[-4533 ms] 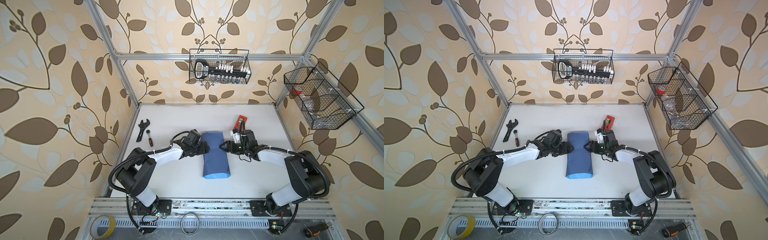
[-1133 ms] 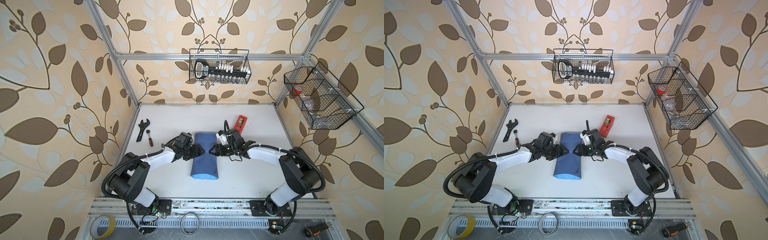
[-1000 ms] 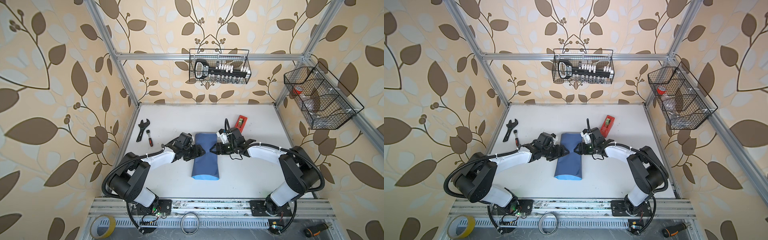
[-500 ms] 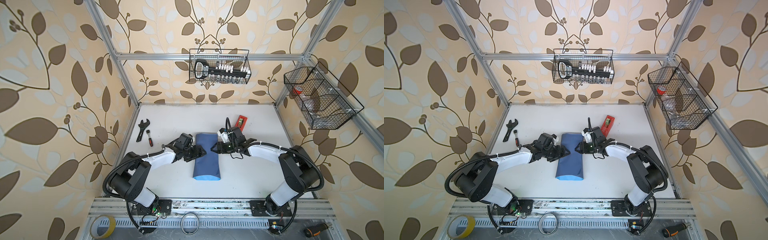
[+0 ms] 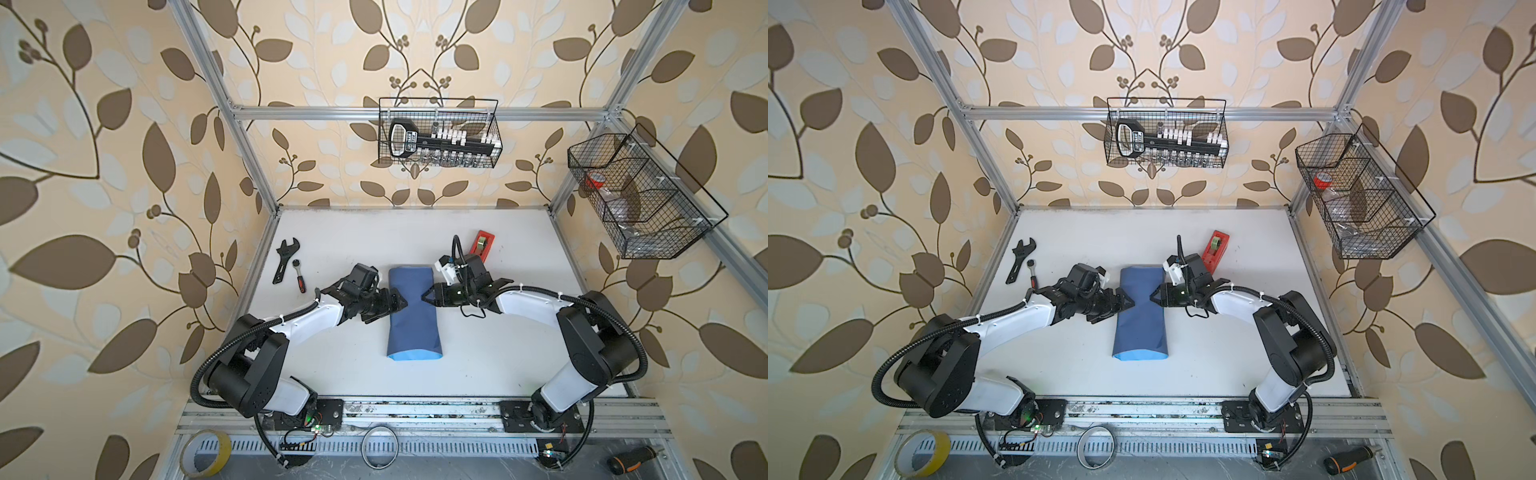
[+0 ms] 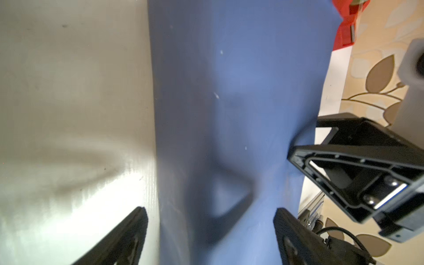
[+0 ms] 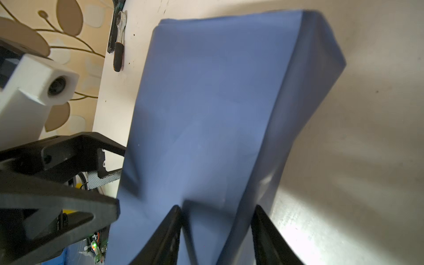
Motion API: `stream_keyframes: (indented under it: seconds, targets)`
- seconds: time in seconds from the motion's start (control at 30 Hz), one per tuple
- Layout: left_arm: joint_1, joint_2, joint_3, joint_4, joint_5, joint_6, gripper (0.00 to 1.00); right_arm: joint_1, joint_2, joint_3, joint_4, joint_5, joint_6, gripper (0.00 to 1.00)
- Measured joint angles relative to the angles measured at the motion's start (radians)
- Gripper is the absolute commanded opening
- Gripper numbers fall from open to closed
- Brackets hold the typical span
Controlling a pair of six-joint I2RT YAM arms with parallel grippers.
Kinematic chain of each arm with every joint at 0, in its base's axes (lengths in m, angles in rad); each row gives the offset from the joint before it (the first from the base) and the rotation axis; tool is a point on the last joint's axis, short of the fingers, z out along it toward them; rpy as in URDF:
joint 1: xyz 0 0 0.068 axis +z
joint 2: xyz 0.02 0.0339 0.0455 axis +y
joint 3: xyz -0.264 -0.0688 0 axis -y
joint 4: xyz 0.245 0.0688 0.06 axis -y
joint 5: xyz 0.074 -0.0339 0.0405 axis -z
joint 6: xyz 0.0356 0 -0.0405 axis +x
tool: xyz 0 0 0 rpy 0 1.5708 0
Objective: Wrap the gift box in paper
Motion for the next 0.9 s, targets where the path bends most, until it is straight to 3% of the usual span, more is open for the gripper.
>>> stream_keyframes:
  seconds: [0.23,0.53,0.9]
  targets:
    - [0.006,0.079,0.047,-0.019,0.027,0.037,0.73,0.000,0.001,0.000,0.004,0.000,0.000,0.48]
    - [0.006,0.122,0.071,-0.014,0.074,0.069,0.70,-0.002,0.005,0.002,0.003,-0.004,0.000,0.49]
    - [0.006,0.123,0.046,0.036,0.086,0.073,0.67,-0.003,0.004,0.041,-0.076,0.025,-0.018,0.62]
